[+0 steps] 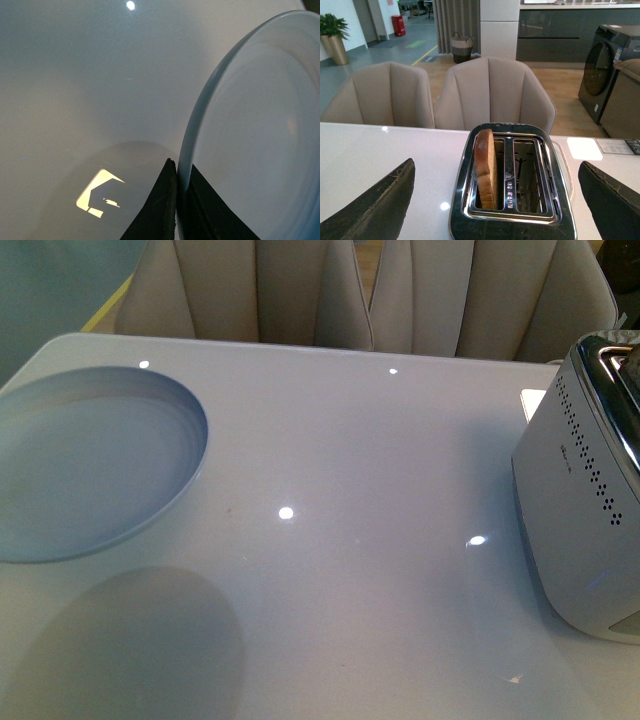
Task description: Left arm holds plate, right arm toasts bread
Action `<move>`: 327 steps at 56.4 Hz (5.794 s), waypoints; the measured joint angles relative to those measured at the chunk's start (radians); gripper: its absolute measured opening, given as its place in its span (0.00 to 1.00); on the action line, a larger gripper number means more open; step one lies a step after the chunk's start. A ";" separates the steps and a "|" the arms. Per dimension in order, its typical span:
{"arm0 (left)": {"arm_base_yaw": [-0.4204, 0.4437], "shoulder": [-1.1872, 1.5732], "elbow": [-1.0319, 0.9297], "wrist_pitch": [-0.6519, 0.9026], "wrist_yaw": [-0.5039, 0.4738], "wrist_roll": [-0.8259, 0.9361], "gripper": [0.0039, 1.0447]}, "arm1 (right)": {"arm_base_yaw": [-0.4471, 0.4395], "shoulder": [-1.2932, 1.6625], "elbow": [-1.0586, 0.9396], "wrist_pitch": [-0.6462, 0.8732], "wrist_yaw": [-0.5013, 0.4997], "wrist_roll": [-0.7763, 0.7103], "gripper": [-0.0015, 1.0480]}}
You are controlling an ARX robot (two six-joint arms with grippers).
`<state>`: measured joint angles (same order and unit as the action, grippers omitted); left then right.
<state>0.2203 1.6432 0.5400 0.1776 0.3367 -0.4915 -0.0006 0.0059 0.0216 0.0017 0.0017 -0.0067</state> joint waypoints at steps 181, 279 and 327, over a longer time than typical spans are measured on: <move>-0.447 -0.510 -0.026 0.415 -0.566 0.225 0.67 | 0.000 0.000 0.000 0.000 0.000 0.000 0.92; -0.224 -1.440 -0.527 0.027 -0.336 0.481 0.03 | 0.000 0.000 0.000 0.000 -0.001 0.000 0.92; -0.225 -1.637 -0.527 -0.176 -0.336 0.481 0.15 | 0.000 0.000 0.000 0.000 -0.001 0.000 0.92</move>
<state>-0.0044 0.0063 0.0132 0.0013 0.0002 -0.0109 -0.0006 0.0055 0.0216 0.0013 0.0006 -0.0067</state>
